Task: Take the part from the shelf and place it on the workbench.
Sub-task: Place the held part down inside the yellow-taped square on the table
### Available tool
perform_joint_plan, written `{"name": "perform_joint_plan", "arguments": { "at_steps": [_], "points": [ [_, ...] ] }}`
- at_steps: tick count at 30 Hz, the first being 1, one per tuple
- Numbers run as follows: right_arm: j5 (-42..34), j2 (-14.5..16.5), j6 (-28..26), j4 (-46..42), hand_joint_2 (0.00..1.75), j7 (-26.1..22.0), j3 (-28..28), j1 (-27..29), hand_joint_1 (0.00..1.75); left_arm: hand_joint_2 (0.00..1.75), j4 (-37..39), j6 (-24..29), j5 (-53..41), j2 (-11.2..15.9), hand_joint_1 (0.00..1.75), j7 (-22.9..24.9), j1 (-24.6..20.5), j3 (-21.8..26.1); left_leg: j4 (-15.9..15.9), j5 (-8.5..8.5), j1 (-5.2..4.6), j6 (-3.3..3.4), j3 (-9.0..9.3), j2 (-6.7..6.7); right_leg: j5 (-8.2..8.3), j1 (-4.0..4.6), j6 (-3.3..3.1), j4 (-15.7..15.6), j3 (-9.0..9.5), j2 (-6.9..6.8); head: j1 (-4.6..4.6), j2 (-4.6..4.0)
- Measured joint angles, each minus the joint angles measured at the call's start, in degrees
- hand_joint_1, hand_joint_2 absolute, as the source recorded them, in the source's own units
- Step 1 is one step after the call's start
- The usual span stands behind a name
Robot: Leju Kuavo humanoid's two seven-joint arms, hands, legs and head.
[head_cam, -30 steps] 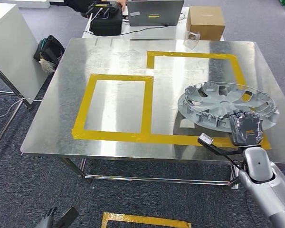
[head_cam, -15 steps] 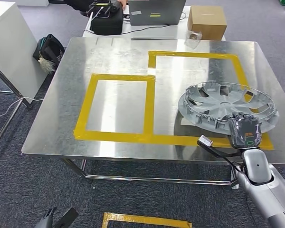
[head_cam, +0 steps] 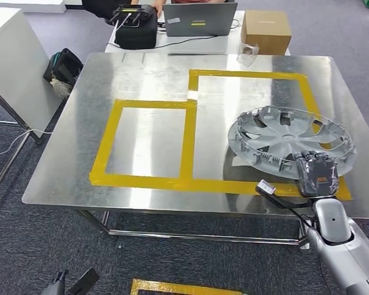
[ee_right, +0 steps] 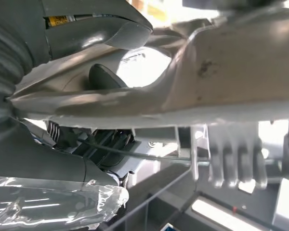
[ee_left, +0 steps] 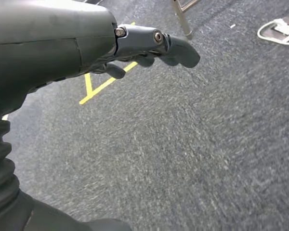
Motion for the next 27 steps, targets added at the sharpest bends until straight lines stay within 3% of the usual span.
{"name": "perform_joint_plan", "arguments": {
  "at_steps": [1,3,6,8,10,13,18,22,27],
  "points": [
    [0.09,0.13,-0.01,0.01,1.75,0.0,-0.05,0.14,1.75,1.75,0.0,-0.05,-0.09,0.05,0.0,0.19,0.04,-0.19,0.13,0.04,-0.07,-0.01,-0.13,-0.02,0.23,0.07,-0.36,-0.98,0.43,0.1,-0.03,0.0],
    [0.11,0.25,-0.02,0.01,1.75,0.0,-0.08,0.25,1.75,1.75,0.0,-0.07,-0.17,0.01,0.0,0.23,0.06,-0.27,0.0,0.32,-0.09,0.55,-0.11,-0.02,0.4,0.1,-0.32,-0.95,0.31,0.2,-0.05,0.0],
    [0.13,0.33,-0.02,0.01,1.75,0.0,-0.11,0.24,1.75,1.75,0.0,-0.07,-0.36,0.09,0.0,0.61,-0.06,-0.35,-0.51,0.36,-0.02,0.67,0.12,-0.01,0.25,0.26,-0.69,-0.95,0.29,0.24,-0.05,0.0],
    [0.19,0.39,-0.01,0.01,0.87,0.01,-0.12,0.23,0.87,1.75,0.0,-0.07,-0.73,0.1,0.0,1.41,-0.06,-0.49,-0.7,0.39,0.07,0.47,0.17,-0.01,0.16,0.41,-1.05,-0.94,0.29,0.23,-0.04,0.0],
    [0.34,0.49,-0.01,0.02,0.0,0.02,-0.12,0.23,0.0,1.75,0.0,-0.07,-1.07,0.07,0.0,2.55,-0.06,-0.62,-0.79,0.42,0.22,-0.4,0.17,-0.01,0.12,0.55,-1.26,-0.91,0.28,0.19,-0.03,0.0],
    [0.51,0.62,-0.02,0.04,0.0,0.04,-0.12,0.2,0.0,1.75,0.0,-0.07,-1.27,0.0,0.0,3.66,-0.03,-0.67,-0.84,0.41,0.43,-1.58,0.15,-0.01,0.14,0.7,-1.41,-0.89,0.27,0.16,0.0,0.0],
    [0.6,0.78,-0.02,0.13,0.0,0.1,-0.13,0.14,0.0,1.75,0.0,-0.07,-1.33,-0.05,0.0,4.01,-0.01,-0.88,-0.82,0.42,0.3,-1.61,0.1,0.0,0.24,0.56,-1.39,-1.02,0.36,0.12,0.02,0.0],
    [0.62,0.9,-0.01,0.14,0.0,0.12,-0.13,0.13,0.0,0.0,0.0,-0.06,-1.14,-0.05,0.0,4.17,0.01,-1.05,-0.8,0.47,0.17,-1.53,0.07,-0.01,0.39,0.41,-1.19,-1.22,0.45,0.1,0.02,0.0],
    [0.74,0.96,0.01,0.14,0.0,0.15,-0.14,0.2,0.0,0.0,0.0,0.09,-0.7,-0.03,0.0,5.25,0.02,-1.05,-0.78,0.49,0.04,-1.43,0.04,-0.01,0.5,0.28,-1.05,-1.33,0.48,0.1,0.02,0.0]
  ]
}}
